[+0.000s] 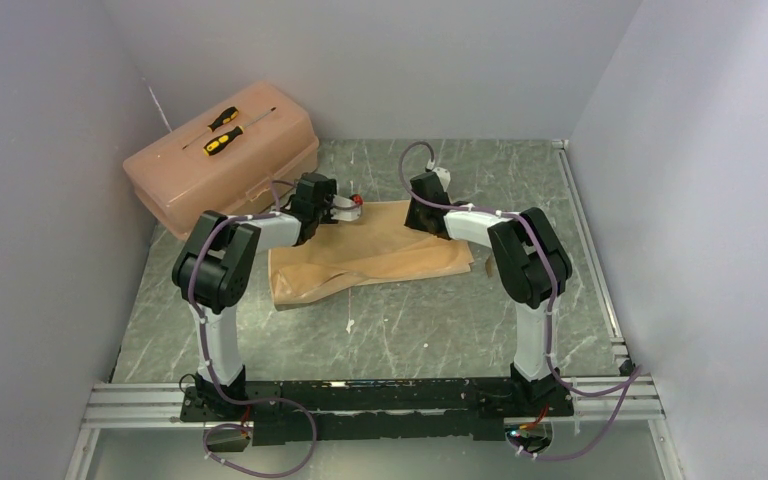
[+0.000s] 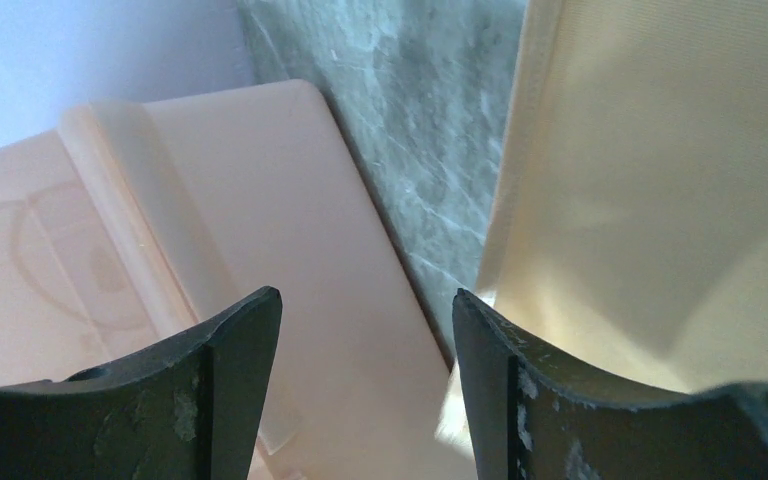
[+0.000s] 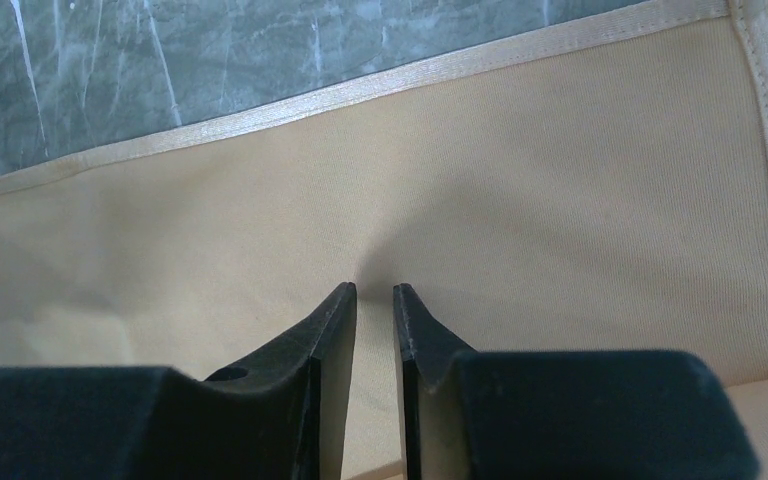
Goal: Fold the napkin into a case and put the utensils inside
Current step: Fold the napkin at the center of the board.
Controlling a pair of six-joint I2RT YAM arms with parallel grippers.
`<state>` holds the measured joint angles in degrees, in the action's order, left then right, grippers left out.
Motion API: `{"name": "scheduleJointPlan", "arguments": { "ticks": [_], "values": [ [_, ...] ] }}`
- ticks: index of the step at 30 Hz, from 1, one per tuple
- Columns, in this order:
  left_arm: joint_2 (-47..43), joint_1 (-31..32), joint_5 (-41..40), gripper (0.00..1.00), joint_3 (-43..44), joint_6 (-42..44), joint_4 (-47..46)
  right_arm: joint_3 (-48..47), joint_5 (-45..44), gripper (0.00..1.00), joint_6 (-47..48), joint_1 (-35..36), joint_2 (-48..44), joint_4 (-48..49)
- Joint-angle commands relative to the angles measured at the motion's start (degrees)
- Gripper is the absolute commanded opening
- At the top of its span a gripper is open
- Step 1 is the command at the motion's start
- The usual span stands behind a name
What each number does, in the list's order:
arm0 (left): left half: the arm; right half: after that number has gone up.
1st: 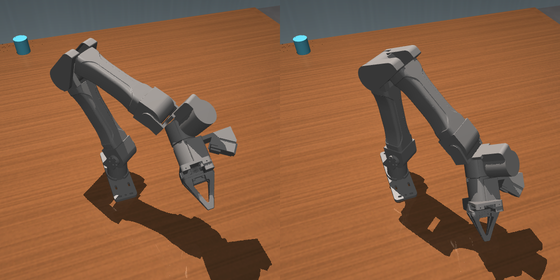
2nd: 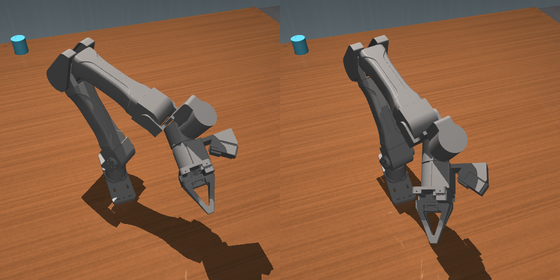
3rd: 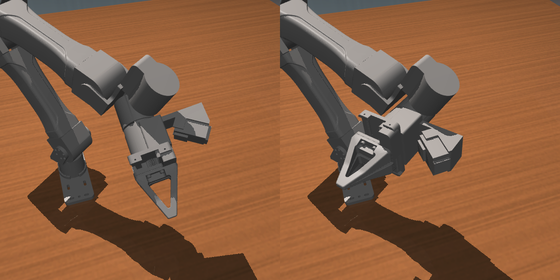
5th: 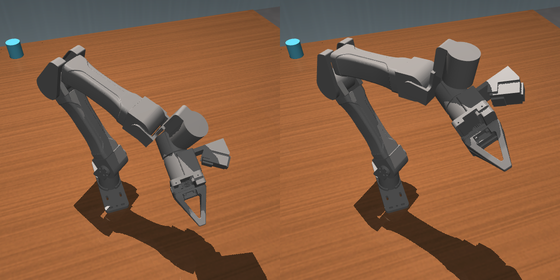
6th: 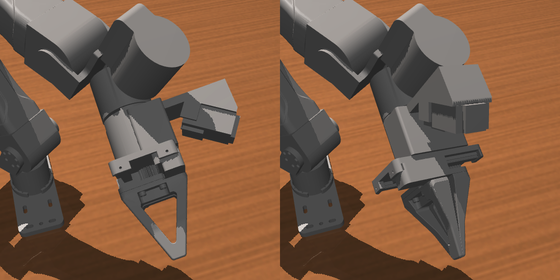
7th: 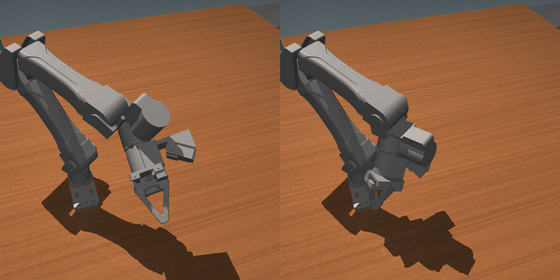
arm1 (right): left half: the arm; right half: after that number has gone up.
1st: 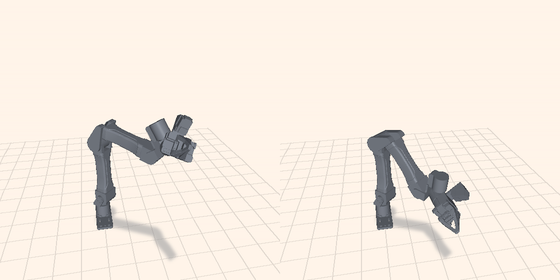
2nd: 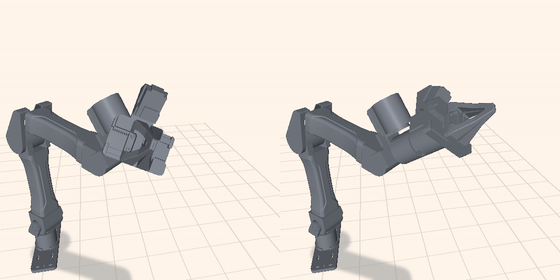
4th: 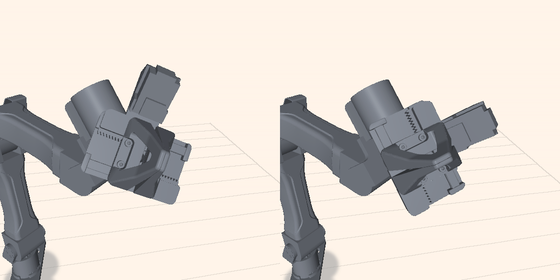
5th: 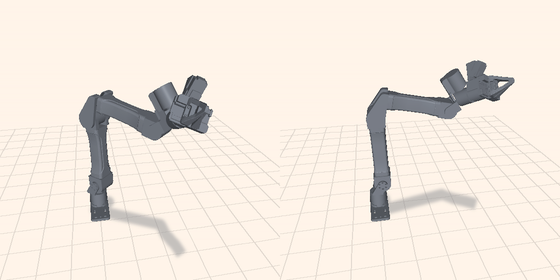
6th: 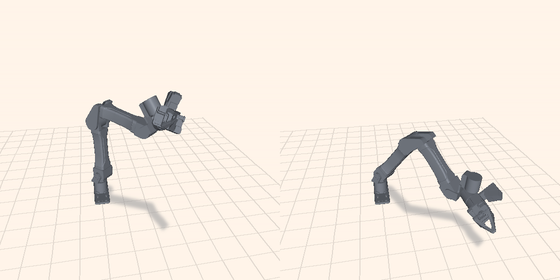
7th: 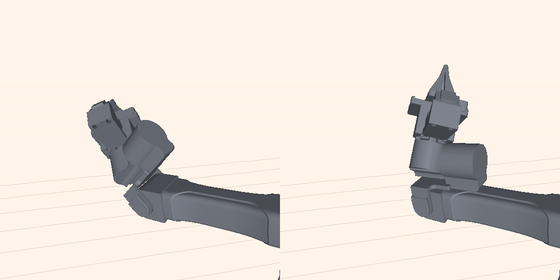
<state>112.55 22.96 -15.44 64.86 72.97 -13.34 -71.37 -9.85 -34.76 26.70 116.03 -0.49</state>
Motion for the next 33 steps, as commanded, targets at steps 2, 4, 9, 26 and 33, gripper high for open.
{"name": "scheduleJointPlan", "arguments": {
  "ticks": [2, 4, 9, 26, 33],
  "values": [
    [-3.07, 0.24, -0.68, 0.7, -0.51, 5.7, -5.85, 2.23, -1.17, 0.25, 0.73, -1.29, 3.03, -6.89],
    [-4.09, 0.24, -0.37, 0.71, -0.4, 5.36, -4.84, 2.08, -0.99, 0.25, 0.93, -1.3, 2.67, -6.81],
    [-9.01, 0.42, 2.62, 0.77, 7.51, -6.53, 13.5, -0.17, -0.64, 0.31, 2.64, -1.3, 0.78, -8.61],
    [-25.66, -2.22, 37.6, 0.72, 2.12, -28.49, 61.28, 9.34, -10.67, 0.75, 0.79, -2.04, -27.52, -26.07],
    [-22.88, 0.51, 35.63, 0.82, -0.69, -33.26, 55.81, 19.96, -6.66, 0.72, -1.02, -5.31, -36.08, -25.57]
  ]
}}
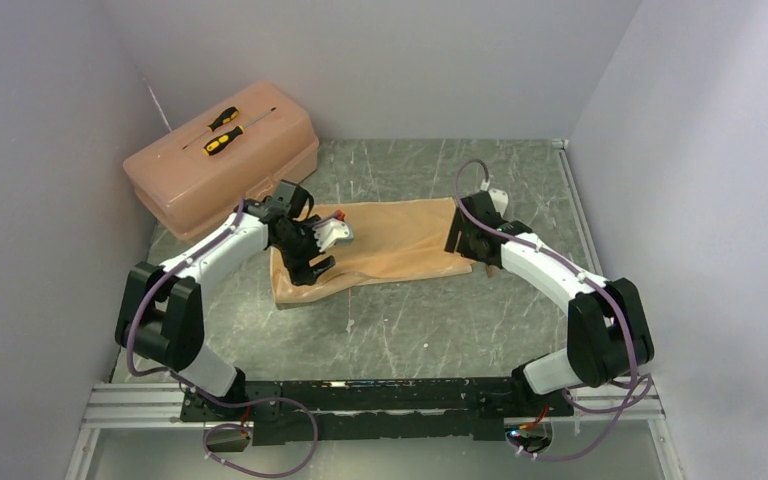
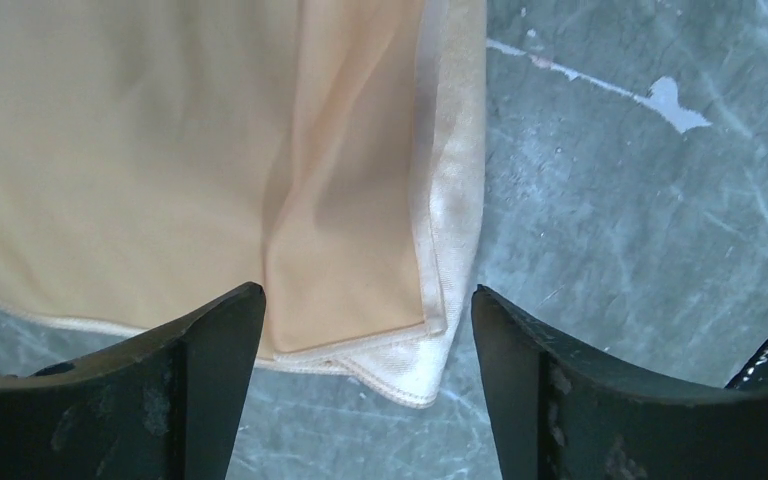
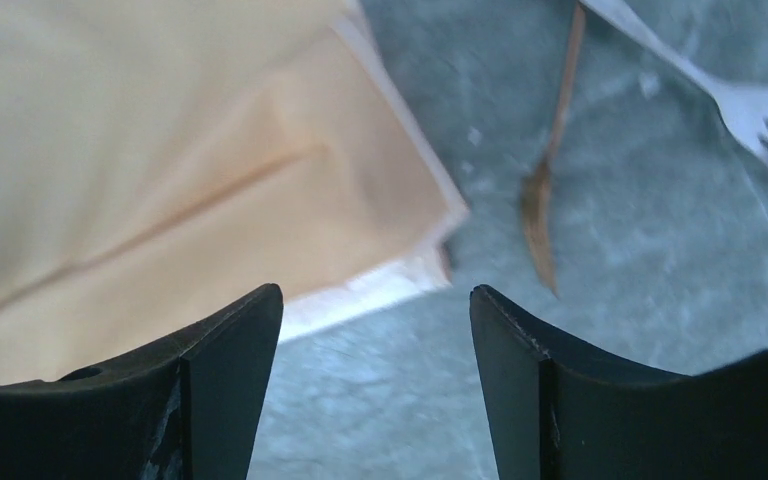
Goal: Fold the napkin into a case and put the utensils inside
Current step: Fold the napkin at the center of the board.
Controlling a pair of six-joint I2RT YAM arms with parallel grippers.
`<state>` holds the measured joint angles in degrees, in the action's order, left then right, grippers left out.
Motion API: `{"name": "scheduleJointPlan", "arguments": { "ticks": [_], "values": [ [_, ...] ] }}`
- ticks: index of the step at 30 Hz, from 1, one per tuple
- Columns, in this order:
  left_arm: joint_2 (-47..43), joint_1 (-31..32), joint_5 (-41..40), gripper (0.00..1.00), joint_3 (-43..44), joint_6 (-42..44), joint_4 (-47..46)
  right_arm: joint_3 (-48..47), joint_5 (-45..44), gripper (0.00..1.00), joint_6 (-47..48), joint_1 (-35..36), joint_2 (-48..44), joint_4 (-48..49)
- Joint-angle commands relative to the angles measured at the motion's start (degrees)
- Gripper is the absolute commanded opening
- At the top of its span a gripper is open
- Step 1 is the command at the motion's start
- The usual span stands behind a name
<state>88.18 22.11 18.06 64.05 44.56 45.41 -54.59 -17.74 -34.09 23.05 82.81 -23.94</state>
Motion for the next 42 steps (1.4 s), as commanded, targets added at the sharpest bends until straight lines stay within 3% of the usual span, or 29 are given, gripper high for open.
{"name": "scheduleJointPlan", "arguments": {
  "ticks": [1, 4, 19, 23, 27, 29, 39, 42],
  "values": [
    [2.15, 1.51, 1.94, 0.82, 0.26, -5.24, -3.12, 3.51, 1.81, 0.72, -1.76, -1.93, -3.16, -2.3],
    [3.18, 1.96, -0.68, 0.81, -1.09, -4.81, -5.13, 4.04, 3.59, 0.69, -1.57, -2.96, -2.79, -2.32],
    [3.46, 1.76, -9.82, 0.49, -7.57, -2.08, -13.72, 3.24, 8.22, 0.61, 0.86, -8.26, 7.84, 7.39],
    [4.14, 1.01, -11.13, 0.39, -8.46, -1.4, -16.63, 3.15, 8.78, 0.55, 1.2, -8.41, 10.54, 9.26],
    [4.79, -0.48, -11.05, 0.32, -6.75, -1.82, -16.92, 2.81, 8.8, 0.42, 1.55, -8.55, 10.83, 9.88],
    [4.95, -1.47, -10.24, 0.31, -4.88, -1.97, -15.18, 2.3, 8.26, 0.35, 1.97, -8.59, 10.08, 9.73],
    [5.06, -2.45, -1.42, 0.48, 5.71, -4.75, -3.98, -2.32, 7.12, 0.34, 4.57, -8.55, 8.42, 7.36],
    [5.33, -0.83, 1.16, 0.56, 6.66, -7.25, -2.4, -3.88, 6.96, 0.24, 4.09, -8.5, 8.9, 7.35]
  ]
}}
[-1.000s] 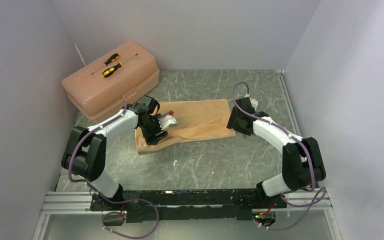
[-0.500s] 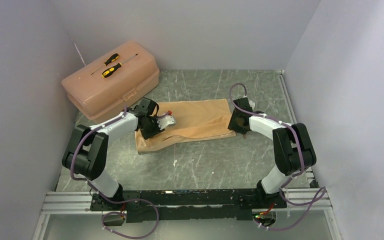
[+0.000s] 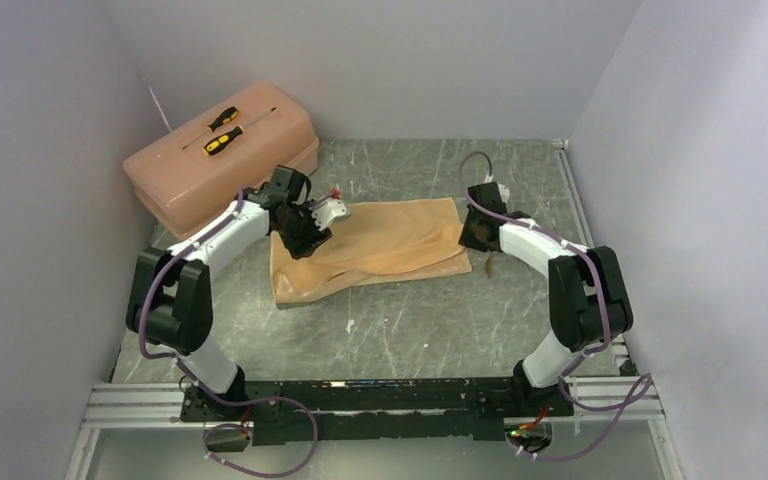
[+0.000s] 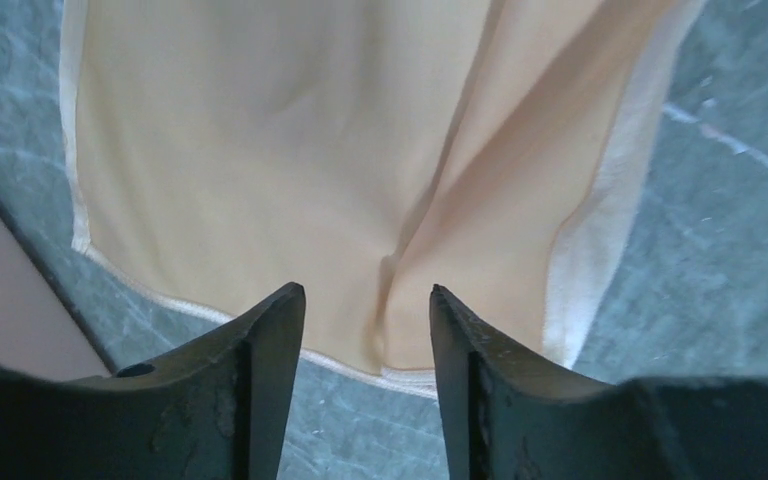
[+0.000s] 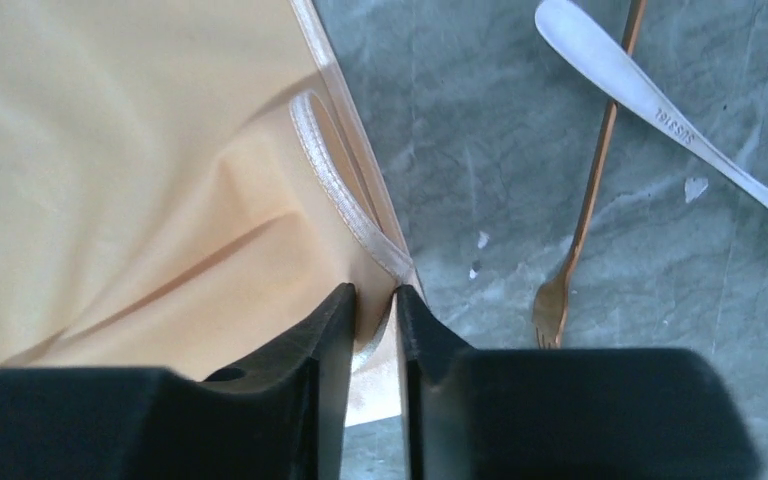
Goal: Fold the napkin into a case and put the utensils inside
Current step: Fold the napkin at the center of the board.
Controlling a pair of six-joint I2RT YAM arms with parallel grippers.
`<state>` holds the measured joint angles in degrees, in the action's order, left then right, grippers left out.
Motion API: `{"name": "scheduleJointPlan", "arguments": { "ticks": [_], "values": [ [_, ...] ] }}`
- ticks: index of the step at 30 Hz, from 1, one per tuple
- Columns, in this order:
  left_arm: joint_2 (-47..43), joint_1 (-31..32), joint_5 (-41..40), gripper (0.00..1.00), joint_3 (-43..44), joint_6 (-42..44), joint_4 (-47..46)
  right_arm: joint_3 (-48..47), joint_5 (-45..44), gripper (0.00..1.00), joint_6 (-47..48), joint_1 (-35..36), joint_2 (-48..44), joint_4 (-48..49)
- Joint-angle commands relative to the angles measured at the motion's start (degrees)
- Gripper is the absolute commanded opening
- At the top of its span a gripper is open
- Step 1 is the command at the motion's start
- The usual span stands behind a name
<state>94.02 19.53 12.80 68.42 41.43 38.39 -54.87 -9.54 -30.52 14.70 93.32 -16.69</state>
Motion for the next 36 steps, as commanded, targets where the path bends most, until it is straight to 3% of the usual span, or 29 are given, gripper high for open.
{"name": "scheduleJointPlan", "arguments": {
  "ticks": [1, 5, 23, 36],
  "values": [
    [-0.5, 2.46, 7.11, 0.58, 1.87, -4.71, 4.39, -4.3, -1.23, 0.19, 0.27, -0.2, -1.37, 0.05],
    [0.79, 5.65, 6.87, 0.65, -0.04, -7.18, 2.68, -7.77, -1.37, 0.07, -0.23, -0.24, 0.01, -0.42],
    [2.3, 13.35, -5.73, 0.71, -5.19, -18.65, -13.82, -12.58, -0.49, 0.02, -0.93, -0.2, 3.75, -0.75],
    [1.56, 15.45, -15.73, 0.54, -8.66, -13.06, -18.34, -14.09, -1.22, 0.0, -0.71, -0.24, 4.4, -1.02]
  ]
}}
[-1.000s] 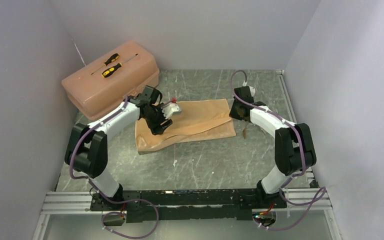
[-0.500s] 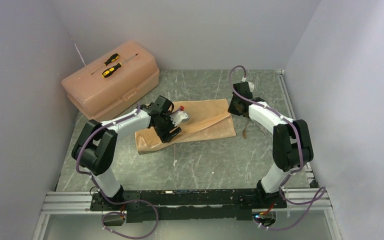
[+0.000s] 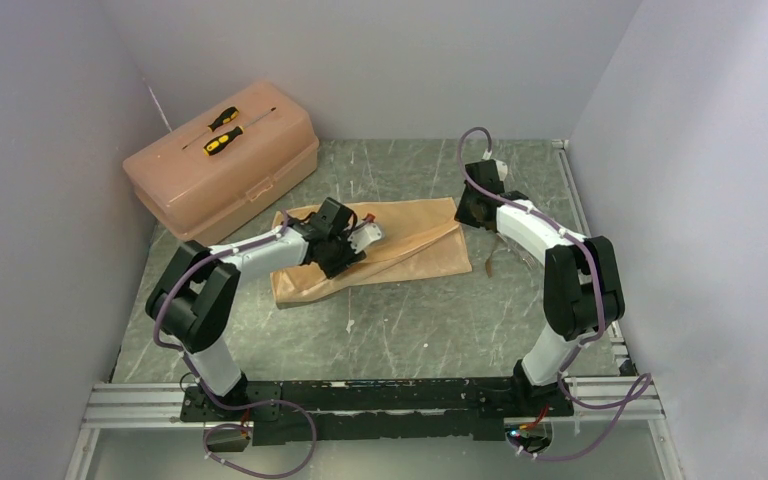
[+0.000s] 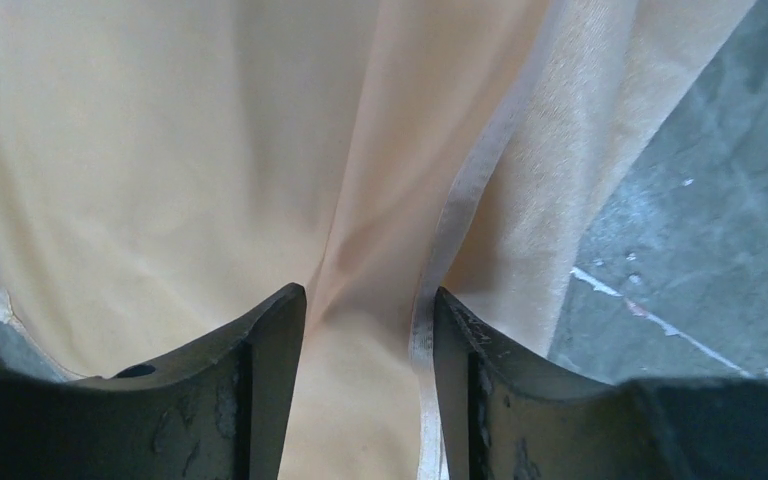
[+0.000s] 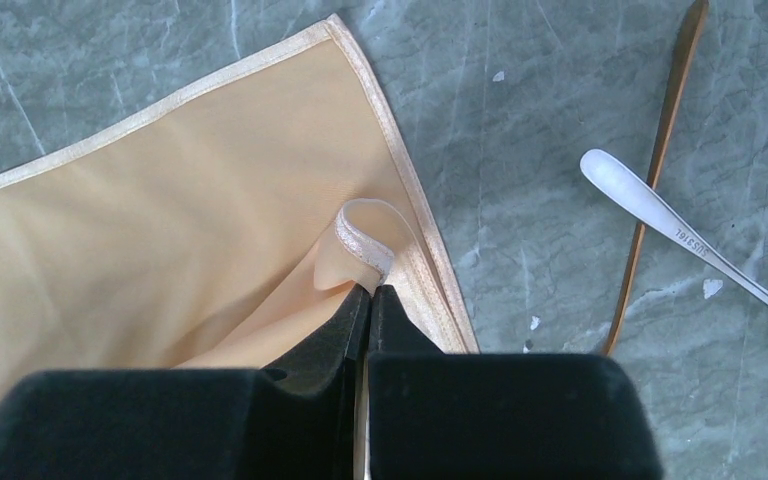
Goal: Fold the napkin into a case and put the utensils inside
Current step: Fold the napkin at the center of the board.
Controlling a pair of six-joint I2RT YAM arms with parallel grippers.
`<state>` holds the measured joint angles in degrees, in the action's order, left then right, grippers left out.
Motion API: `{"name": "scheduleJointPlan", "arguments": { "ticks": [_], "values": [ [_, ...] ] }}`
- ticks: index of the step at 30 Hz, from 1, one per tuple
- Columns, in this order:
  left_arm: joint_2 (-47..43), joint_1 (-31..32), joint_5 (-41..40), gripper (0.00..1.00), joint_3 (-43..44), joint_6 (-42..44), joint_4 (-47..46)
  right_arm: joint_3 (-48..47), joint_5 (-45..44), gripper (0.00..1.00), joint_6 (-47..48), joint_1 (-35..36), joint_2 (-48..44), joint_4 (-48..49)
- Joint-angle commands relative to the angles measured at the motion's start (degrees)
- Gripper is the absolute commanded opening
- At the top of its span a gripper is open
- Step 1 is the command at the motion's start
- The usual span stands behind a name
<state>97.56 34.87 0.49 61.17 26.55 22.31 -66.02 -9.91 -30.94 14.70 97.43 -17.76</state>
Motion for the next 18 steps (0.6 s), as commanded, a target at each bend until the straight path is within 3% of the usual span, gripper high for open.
{"name": "scheduleJointPlan", "arguments": {
  "ticks": [1, 7, 18],
  "values": [
    [-2.16, 0.07, -4.22, 0.53, -1.95, 2.17, -2.39, -3.09, -0.8, 0.0, -0.27, -0.21, 0.38, 0.08],
    [-6.1, 0.11, -9.38, 0.47, -5.22, 6.74, -4.04, -4.21, -1.0, 0.0, -0.27, -0.27, 0.98, -0.11],
    [-8.87, -0.59, -10.66, 0.39, -8.0, 10.06, -2.92, -5.02, -0.65, 0.0, -0.54, -0.28, 1.67, -0.1]
  ]
}}
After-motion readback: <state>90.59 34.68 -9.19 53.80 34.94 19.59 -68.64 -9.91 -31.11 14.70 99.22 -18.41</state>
